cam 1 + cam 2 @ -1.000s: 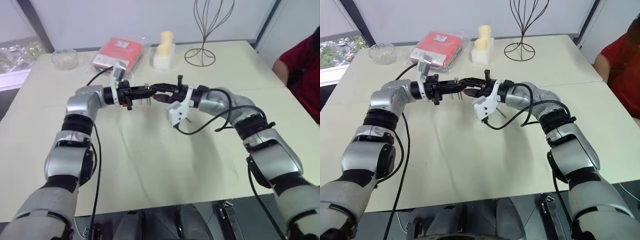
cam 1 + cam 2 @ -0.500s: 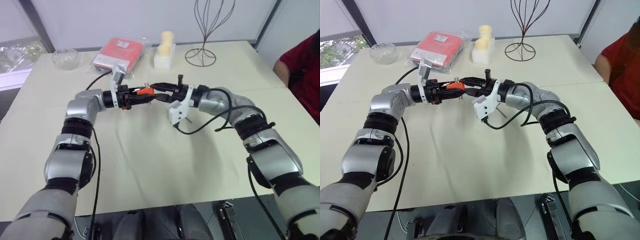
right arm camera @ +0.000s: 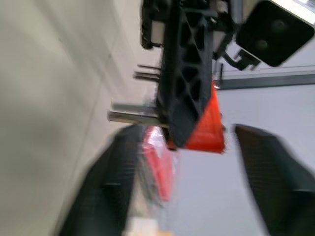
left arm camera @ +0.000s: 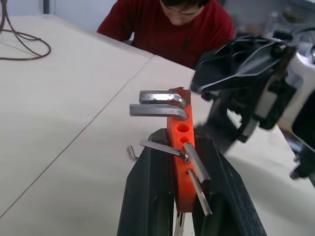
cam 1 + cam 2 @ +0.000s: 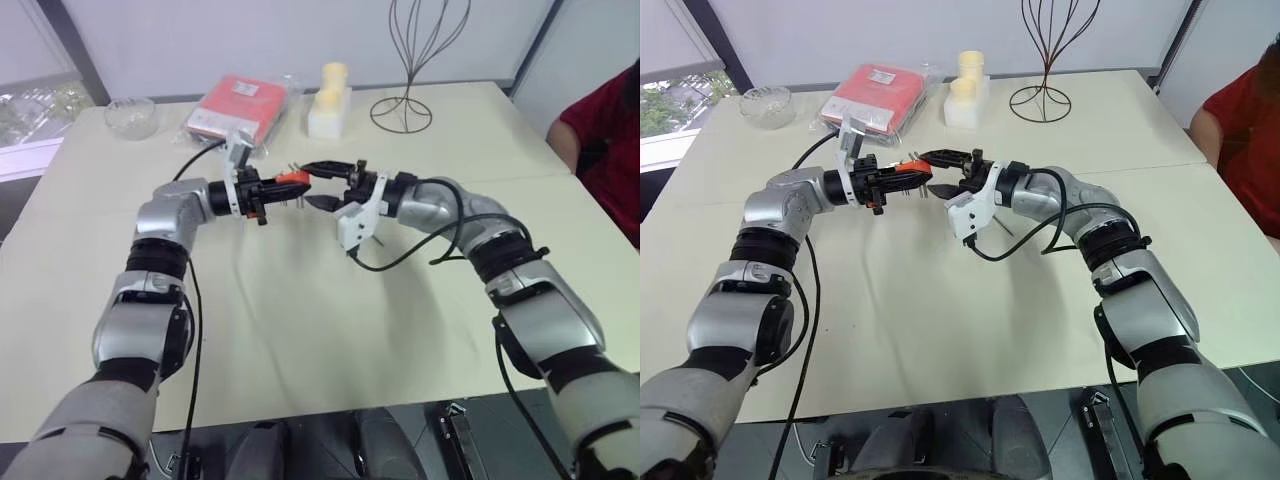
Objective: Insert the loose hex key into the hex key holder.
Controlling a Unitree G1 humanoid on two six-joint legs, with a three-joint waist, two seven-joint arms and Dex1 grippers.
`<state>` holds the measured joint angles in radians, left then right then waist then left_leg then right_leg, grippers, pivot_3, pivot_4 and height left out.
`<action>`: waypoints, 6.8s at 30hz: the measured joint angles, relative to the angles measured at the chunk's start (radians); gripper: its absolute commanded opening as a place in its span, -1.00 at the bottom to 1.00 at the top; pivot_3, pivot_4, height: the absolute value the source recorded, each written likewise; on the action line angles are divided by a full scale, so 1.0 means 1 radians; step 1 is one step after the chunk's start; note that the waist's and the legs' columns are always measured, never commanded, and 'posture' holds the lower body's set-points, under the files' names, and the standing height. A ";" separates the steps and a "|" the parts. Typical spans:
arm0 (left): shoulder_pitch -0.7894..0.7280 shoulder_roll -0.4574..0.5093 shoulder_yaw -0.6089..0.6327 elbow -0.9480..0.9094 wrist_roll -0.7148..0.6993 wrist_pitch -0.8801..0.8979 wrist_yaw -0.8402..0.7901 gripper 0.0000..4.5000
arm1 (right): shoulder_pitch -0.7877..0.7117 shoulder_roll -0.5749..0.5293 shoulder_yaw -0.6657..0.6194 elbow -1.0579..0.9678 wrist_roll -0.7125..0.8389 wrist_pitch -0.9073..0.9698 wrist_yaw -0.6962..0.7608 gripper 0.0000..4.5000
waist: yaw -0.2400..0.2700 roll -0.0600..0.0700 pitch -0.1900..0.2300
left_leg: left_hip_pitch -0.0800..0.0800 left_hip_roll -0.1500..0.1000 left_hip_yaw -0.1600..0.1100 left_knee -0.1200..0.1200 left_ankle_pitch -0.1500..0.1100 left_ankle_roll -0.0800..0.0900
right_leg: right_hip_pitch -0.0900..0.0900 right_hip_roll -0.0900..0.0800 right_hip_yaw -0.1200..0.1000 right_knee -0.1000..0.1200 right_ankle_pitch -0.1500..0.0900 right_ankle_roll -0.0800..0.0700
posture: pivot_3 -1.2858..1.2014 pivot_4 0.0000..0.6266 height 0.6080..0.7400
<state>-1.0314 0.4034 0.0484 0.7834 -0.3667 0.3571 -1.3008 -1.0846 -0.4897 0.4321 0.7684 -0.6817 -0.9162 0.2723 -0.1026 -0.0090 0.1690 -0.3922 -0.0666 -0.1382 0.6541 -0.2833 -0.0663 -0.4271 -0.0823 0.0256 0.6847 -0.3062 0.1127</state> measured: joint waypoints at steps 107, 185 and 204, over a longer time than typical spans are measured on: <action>0.090 -0.052 -0.065 -0.236 -0.056 0.008 0.014 -1.00 | 0.370 0.470 -0.639 -0.846 1.473 1.586 0.118 -0.97 | 0.032 -0.001 -0.004 | -0.001 0.004 -0.001 0.005 -0.002 0.003 | 0.002 -0.001 0.000 0.003 0.000 0.000 | 0.03 -0.52 1.00; 0.118 -0.048 -0.067 -0.274 -0.015 -0.019 -0.001 -1.00 | 0.403 0.462 -0.622 -0.810 1.473 1.538 0.129 -0.97 | 0.032 -0.001 -0.004 | -0.001 0.004 -0.001 0.005 -0.002 0.003 | 0.002 -0.001 0.000 0.003 0.000 0.000 | 0.03 -0.52 1.00; 0.133 -0.059 -0.075 -0.245 0.009 -0.045 0.001 -1.00 | 0.408 0.464 -0.614 -0.810 1.473 1.538 0.129 -0.97 | 0.033 -0.001 -0.004 | -0.001 0.004 -0.001 0.005 -0.002 0.003 | 0.002 -0.001 0.000 0.003 0.000 0.000 | 0.03 -0.52 1.00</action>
<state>-0.8979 0.3445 -0.0266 0.5384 -0.3578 0.3117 -1.3000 -0.6764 -0.0256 -0.1824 -0.0415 0.7912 0.6219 0.4012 -0.0697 -0.0097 0.1650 -0.3933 -0.0627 -0.1390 0.6595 -0.2854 -0.0629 -0.4250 -0.0830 0.0255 0.6878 -0.3059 0.1127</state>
